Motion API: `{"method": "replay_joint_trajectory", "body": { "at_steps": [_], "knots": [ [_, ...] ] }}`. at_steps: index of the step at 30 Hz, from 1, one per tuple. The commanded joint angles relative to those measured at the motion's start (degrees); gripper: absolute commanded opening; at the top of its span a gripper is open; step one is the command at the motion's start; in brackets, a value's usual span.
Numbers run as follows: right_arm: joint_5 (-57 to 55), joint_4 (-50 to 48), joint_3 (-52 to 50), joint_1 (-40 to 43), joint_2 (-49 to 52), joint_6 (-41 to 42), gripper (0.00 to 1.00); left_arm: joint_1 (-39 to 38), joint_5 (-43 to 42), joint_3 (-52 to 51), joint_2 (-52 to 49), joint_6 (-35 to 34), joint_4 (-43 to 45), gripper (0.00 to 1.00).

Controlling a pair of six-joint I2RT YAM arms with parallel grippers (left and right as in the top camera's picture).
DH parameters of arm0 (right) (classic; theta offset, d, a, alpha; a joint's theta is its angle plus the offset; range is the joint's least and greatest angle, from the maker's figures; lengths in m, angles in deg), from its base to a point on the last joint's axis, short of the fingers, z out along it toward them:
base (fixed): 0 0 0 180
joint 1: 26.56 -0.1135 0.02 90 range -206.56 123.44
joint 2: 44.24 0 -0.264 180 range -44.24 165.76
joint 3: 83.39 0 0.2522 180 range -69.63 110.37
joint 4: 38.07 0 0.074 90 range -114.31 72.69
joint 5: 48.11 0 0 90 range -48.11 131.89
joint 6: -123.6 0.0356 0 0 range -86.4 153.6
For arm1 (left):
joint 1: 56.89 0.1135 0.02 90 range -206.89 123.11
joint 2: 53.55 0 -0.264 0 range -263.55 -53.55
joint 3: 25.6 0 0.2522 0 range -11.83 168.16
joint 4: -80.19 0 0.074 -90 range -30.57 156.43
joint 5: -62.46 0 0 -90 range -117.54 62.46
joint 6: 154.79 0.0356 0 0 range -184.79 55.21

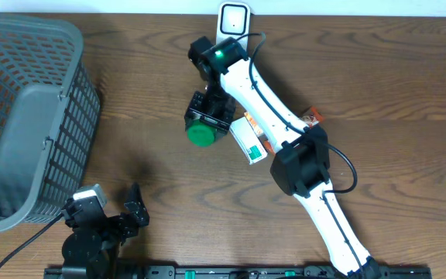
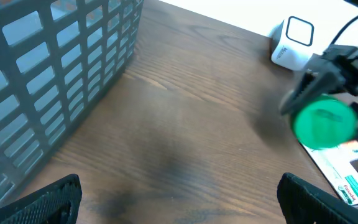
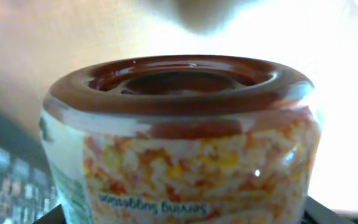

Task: Scan the item barcode
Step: 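Lower the bottle onto the table beside the Panadol box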

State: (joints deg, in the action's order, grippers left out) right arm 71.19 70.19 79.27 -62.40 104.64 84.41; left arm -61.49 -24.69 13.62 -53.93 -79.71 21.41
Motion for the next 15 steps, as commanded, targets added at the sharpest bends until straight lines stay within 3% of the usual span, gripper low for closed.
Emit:
{"method": "replay_joint_trajectory", "body": {
  "at_steps": [1,6,15],
  "knots": [
    [12.79,2.82,0.26,1.09,-0.13,-10.86,0.58,-0.2,-0.72,-0.11,0.04,0.92,0.02,0.98],
    [22.45,2.82,0.22,1.11,-0.13,-12.35,0.63,-0.2,-0.72,-0.11,0.04,0.92,0.02,0.98],
    [24.85,2.82,-1.9,1.16,-0.02,-12.31,0.71,-0.2,-0.72,-0.11,0.04,0.92,0.02,0.98]
  ]
}}
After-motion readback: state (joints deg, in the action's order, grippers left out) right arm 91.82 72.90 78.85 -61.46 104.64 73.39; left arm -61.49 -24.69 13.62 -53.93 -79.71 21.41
